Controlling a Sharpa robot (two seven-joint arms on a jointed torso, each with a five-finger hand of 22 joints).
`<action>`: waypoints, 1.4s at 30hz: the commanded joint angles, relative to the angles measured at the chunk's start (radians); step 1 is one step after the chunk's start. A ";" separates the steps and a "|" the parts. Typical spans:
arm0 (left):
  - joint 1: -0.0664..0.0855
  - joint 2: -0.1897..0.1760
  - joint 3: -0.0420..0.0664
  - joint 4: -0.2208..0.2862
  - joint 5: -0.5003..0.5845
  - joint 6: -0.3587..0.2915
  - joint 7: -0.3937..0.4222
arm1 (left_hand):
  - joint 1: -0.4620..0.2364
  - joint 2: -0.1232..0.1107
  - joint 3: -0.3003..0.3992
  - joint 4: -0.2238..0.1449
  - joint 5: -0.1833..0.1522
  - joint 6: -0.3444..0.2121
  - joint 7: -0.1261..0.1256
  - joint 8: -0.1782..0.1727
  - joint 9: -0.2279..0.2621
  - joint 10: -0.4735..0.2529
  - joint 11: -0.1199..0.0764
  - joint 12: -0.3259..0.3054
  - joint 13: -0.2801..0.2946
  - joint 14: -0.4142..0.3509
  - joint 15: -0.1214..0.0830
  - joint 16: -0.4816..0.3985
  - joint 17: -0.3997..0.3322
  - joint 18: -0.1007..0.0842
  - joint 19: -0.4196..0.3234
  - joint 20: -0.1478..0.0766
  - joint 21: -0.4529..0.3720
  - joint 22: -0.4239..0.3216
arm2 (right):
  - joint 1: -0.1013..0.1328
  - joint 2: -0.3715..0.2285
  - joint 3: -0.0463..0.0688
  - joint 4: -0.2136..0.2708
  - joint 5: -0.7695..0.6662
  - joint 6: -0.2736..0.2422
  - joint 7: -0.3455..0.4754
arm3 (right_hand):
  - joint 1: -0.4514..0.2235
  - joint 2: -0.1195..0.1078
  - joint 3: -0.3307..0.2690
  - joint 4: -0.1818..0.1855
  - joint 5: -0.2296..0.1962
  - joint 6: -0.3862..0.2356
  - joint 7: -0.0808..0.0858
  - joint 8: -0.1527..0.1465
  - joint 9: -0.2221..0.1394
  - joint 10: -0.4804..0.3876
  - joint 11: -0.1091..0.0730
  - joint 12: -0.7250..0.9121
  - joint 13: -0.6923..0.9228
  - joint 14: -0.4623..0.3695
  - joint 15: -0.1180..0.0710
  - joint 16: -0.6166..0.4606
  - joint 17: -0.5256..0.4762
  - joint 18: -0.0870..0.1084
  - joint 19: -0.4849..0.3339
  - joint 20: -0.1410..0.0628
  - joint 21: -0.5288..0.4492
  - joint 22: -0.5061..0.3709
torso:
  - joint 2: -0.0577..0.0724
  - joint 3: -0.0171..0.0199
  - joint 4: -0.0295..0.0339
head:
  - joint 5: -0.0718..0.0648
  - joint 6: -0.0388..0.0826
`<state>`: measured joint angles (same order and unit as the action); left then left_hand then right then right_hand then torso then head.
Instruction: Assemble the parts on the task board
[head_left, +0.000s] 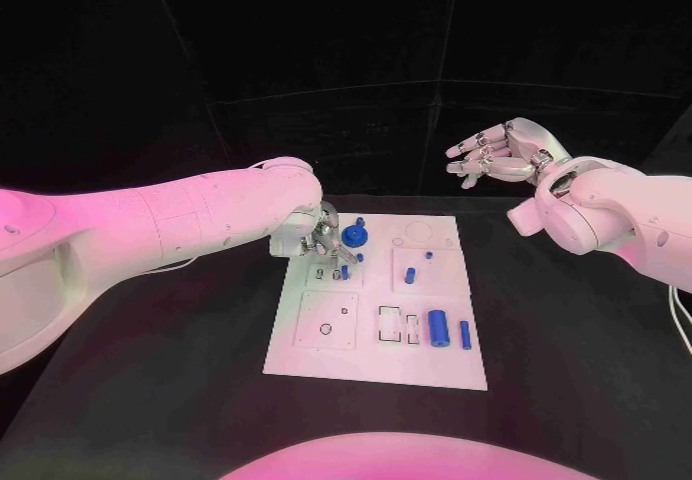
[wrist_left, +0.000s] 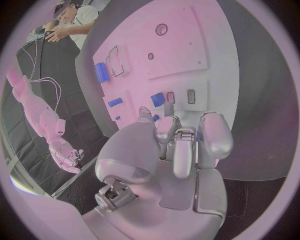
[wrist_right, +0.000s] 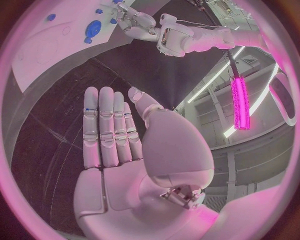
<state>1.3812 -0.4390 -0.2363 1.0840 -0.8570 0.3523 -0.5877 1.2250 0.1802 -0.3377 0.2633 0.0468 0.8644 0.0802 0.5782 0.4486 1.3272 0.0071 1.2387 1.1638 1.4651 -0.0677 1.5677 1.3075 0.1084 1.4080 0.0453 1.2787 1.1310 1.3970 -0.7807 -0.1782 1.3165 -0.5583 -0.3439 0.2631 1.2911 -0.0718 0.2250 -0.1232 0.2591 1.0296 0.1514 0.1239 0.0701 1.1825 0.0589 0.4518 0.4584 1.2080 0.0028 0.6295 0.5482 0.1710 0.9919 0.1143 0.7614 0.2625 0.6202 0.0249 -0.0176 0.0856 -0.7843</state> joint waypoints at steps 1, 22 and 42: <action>-0.003 0.005 0.000 -0.005 -0.007 0.025 0.008 | 0.010 -0.003 0.002 -0.002 0.006 -0.008 0.001 0.003 0.001 -0.006 -0.002 0.003 -0.001 0.106 0.007 0.003 0.263 -0.017 -0.005 0.000 0.005 0.002 | 0.003 0.003 0.000 -0.001 0.005 -0.005 0.000 | 0.000 0.002 0.001 0.005 0.006 -0.009 0.001 -0.006 -0.001 0.000 0.007 -0.005 -0.003 -0.005 0.004 -0.006 -0.002 0.010 -0.003 0.003 -0.006 -0.001 | 0.000 -0.0004 0.0002 | -0.001 0.000; -0.015 0.027 0.000 -0.020 -0.007 0.018 0.009 | 0.025 -0.003 0.048 -0.017 0.007 -0.012 0.001 0.010 0.006 -0.009 -0.001 0.004 -0.006 0.106 0.009 0.003 0.263 -0.016 -0.008 0.003 0.006 0.002 | 0.002 0.009 0.000 -0.006 0.005 -0.006 -0.015 | -0.013 0.001 -0.007 0.016 0.011 -0.013 0.002 -0.005 0.000 0.002 0.009 -0.010 -0.013 -0.004 0.007 -0.013 -0.012 0.011 -0.003 0.007 -0.017 -0.007 | 0.001 -0.0001 -0.0002 | 0.001 0.000; -0.015 0.030 0.001 -0.029 -0.008 0.024 0.004 | 0.051 -0.026 0.122 -0.050 0.006 -0.016 0.002 0.016 0.009 -0.012 -0.001 0.006 -0.011 0.106 0.009 0.003 0.263 -0.016 -0.012 0.004 0.006 0.003 | 0.002 0.014 0.000 -0.008 0.005 -0.002 -0.023 | -0.019 0.001 -0.010 0.022 0.015 -0.016 0.003 -0.005 0.000 0.003 0.009 -0.012 -0.018 -0.003 0.007 -0.015 -0.016 0.011 -0.001 0.008 -0.023 -0.010 | 0.001 -0.0002 0.0004 | 0.000 -0.004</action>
<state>1.3651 -0.4107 -0.2361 1.0556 -0.8581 0.3645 -0.5860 1.2700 0.1538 -0.2199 0.2120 0.0468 0.8539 0.0837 0.5897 0.4572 1.3201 0.0071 1.2386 1.1534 1.4651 -0.0676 1.5677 1.3074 0.1084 1.4048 0.0484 1.2782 1.1335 1.3968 -0.7678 -0.1785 1.3076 -0.5572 -0.3441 0.2394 1.2813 -0.0706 0.2139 -0.1065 0.2672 1.0180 0.1540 0.1200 0.0704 1.1863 0.0627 0.4440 0.4408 1.2059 0.0052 0.6177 0.5330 0.1710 0.9920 0.1143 0.7432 0.2531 0.6214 0.0244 -0.0176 0.0843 -0.7883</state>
